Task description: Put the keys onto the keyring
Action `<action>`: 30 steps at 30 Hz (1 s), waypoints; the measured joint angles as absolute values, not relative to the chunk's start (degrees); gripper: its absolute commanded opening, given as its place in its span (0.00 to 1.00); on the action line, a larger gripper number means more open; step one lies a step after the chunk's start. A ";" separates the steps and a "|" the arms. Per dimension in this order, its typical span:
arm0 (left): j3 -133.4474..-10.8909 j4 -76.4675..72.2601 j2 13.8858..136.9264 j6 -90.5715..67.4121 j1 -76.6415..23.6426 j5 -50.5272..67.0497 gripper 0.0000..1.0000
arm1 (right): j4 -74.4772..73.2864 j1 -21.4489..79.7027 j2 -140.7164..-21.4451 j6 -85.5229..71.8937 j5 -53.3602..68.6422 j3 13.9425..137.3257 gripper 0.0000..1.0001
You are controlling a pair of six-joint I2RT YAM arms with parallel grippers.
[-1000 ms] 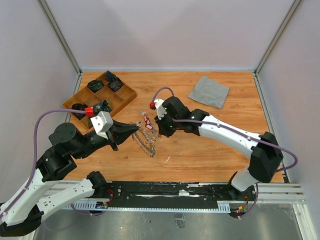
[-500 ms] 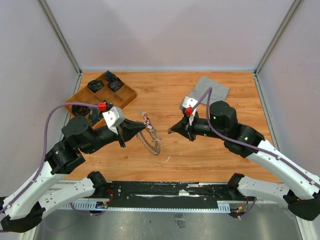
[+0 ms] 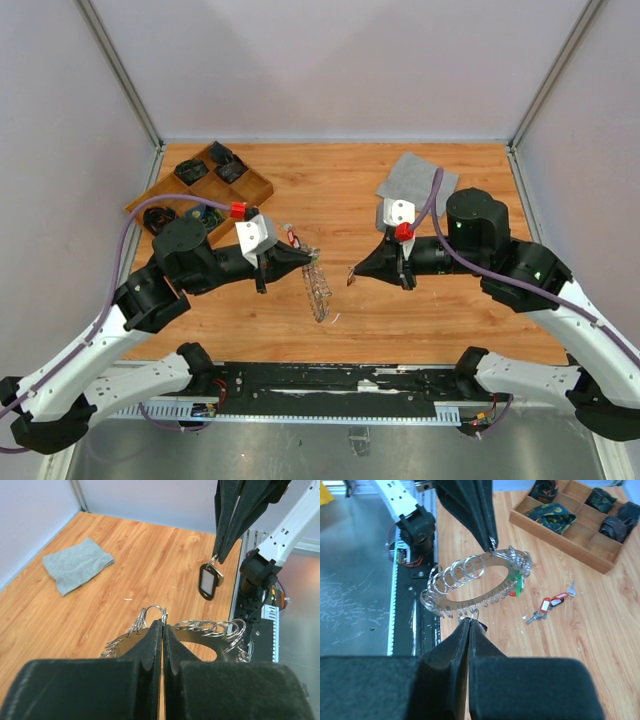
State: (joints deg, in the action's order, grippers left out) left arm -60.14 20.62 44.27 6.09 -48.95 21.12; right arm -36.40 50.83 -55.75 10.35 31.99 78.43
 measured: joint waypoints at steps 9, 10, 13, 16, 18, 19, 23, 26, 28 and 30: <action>-62.41 21.15 46.26 9.08 -49.01 22.17 0.01 | -43.05 50.81 -60.29 13.37 37.21 82.43 0.01; -62.61 21.37 46.22 9.65 -49.15 21.52 0.00 | -43.51 50.81 -60.58 13.54 37.43 82.52 0.01; -62.92 21.80 46.11 11.20 -50.39 19.49 0.00 | -44.64 50.81 -60.71 13.80 37.67 83.13 0.01; -63.07 22.55 46.06 13.08 -52.93 16.29 0.01 | -45.82 50.81 -60.69 14.20 38.06 84.71 0.01; -63.11 22.87 46.04 14.24 -55.02 14.06 0.01 | -47.05 50.81 -60.71 14.76 38.02 86.13 0.01; -63.11 22.92 46.00 14.81 -56.01 13.04 0.00 | -48.16 50.81 -60.77 15.16 37.93 87.22 0.01; -63.35 23.16 45.58 17.04 -60.12 8.16 0.01 | -51.31 50.81 -60.75 16.40 37.74 90.96 0.01; -64.03 23.24 45.69 18.59 -63.55 3.99 0.01 | -52.53 50.81 -60.75 16.93 37.85 92.51 0.01; -64.16 23.20 45.82 19.62 -66.26 1.02 0.01 | -53.25 50.81 -60.80 17.10 38.24 92.73 0.01; -64.16 23.03 46.28 21.06 -70.02 -3.40 0.01 | -54.13 50.81 -61.28 17.30 38.61 92.73 0.01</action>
